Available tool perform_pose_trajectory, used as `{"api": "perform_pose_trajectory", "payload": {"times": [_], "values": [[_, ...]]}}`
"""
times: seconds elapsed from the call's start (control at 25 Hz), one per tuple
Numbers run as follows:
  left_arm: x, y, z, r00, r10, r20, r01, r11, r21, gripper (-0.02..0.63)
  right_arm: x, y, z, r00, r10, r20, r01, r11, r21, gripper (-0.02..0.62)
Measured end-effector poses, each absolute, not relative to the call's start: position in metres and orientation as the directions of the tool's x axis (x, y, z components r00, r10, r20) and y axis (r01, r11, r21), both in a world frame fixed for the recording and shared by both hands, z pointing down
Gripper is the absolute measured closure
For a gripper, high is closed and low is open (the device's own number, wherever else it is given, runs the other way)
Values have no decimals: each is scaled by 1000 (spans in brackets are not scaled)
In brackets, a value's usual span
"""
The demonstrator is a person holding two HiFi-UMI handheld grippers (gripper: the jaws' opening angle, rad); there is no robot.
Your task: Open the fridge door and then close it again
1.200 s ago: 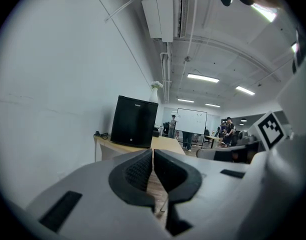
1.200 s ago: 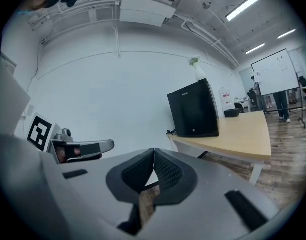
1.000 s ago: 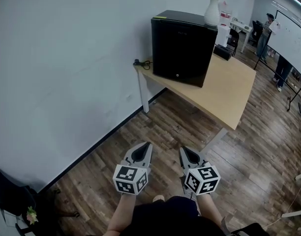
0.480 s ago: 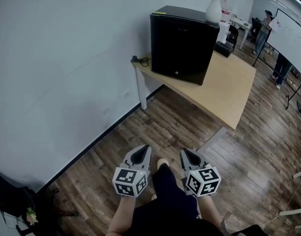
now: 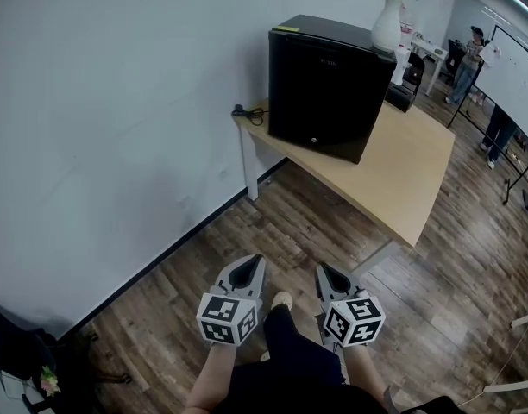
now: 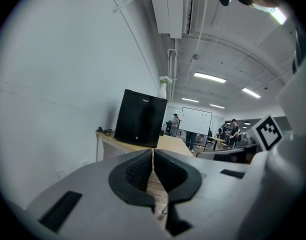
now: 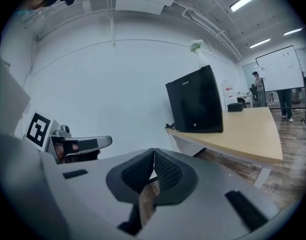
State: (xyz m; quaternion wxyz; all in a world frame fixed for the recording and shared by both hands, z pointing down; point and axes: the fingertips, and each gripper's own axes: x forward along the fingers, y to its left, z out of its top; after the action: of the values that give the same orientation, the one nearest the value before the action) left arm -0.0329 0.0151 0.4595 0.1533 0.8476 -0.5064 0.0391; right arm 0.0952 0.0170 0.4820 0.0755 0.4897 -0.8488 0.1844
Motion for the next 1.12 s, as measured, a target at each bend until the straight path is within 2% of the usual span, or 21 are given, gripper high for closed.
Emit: {"api": "perform_pose_trajectory", "payload": {"times": [1.12], "values": [[-31, -208, 454, 478, -845, 239, -877, -443, 185, 597, 82, -218, 469, -573, -759, 309, -816, 560, -139, 604]]}}
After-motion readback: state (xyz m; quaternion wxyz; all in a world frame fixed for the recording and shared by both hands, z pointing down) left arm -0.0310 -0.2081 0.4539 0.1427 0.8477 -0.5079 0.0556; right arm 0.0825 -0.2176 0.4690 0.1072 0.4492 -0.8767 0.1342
